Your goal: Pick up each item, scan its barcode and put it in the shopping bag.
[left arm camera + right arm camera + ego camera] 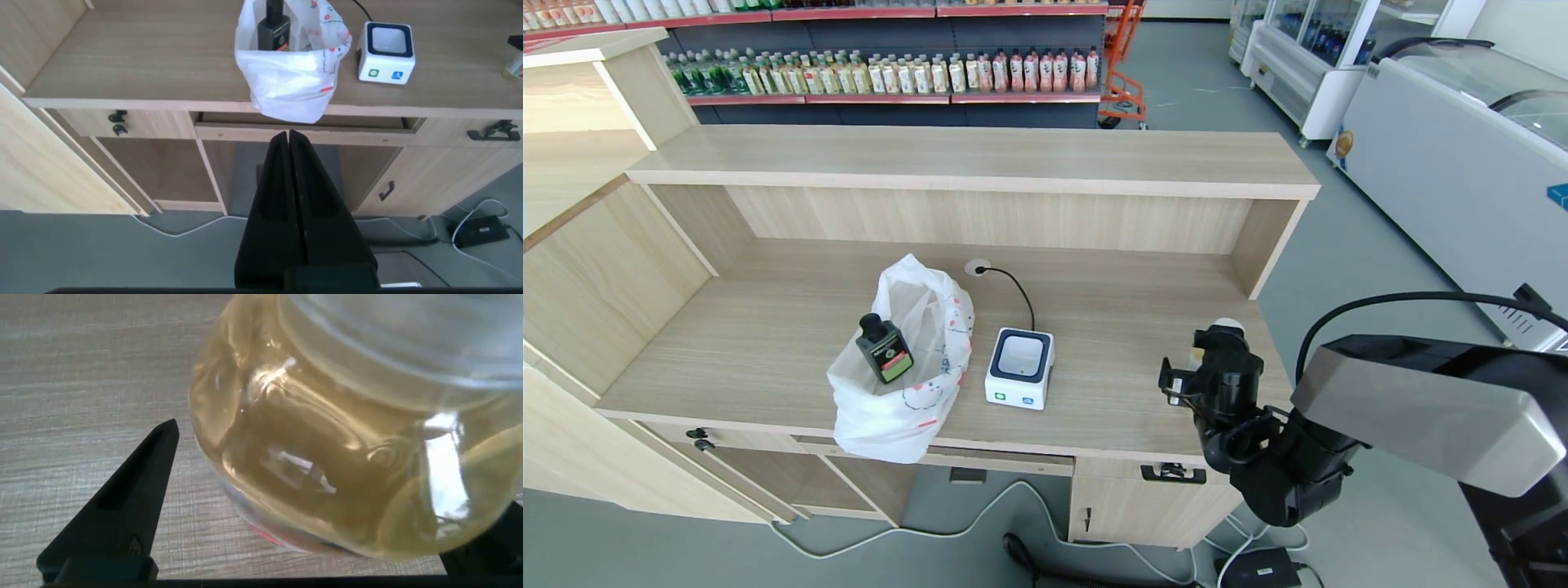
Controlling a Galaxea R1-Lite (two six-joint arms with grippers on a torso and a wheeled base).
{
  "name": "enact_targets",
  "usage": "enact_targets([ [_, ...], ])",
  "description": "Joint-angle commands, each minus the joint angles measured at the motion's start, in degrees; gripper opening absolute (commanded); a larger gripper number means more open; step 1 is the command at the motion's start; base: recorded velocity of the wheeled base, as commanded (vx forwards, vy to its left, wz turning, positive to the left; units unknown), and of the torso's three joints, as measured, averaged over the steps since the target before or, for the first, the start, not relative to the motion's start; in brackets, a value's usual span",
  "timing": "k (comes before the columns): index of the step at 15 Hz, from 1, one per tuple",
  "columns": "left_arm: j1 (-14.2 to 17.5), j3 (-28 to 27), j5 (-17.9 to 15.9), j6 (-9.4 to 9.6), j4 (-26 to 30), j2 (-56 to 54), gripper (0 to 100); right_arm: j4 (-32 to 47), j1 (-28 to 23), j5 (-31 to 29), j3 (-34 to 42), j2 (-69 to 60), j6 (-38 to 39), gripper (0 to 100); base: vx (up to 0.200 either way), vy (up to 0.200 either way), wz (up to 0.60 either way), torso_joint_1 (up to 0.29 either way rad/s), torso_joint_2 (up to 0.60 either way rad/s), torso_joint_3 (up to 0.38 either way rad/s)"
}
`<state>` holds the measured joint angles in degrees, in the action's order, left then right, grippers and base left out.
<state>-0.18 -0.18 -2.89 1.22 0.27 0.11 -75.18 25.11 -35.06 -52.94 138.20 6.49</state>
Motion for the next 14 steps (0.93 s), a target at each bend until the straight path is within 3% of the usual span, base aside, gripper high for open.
enact_targets([
  [1, 0.01, 0.01, -0.01, 0.01, 0.0, -0.02, 0, 0.03, -0.42, 0.08, -0.76, 0.93, 0.02, 100, 0.0, 0.0, 0.0, 0.0, 0.0, 0.0],
  [3, 0.01, 0.01, -0.01, 0.01, 0.0, -0.02, 0, 0.03, -1.47, 0.34, -2.69, 2.16, -1.21, 100, 0.0, 0.0, 0.0, 0.0, 0.0, 0.0],
  [4, 0.01, 0.01, -0.01, 0.01, 0.0, -0.02, 0, 0.12, -1.82, 0.96, -3.66, 2.33, -1.3, 0, 0.0, 0.0, 0.0, 0.0, 0.0, 0.0],
  [14, 0.01, 0.01, -0.01, 0.01, 0.0, -0.02, 0, 0.38, -4.11, 4.47, -3.22, 0.22, -4.38, 0, 0.0, 0.0, 0.0, 0.0, 0.0, 0.0],
])
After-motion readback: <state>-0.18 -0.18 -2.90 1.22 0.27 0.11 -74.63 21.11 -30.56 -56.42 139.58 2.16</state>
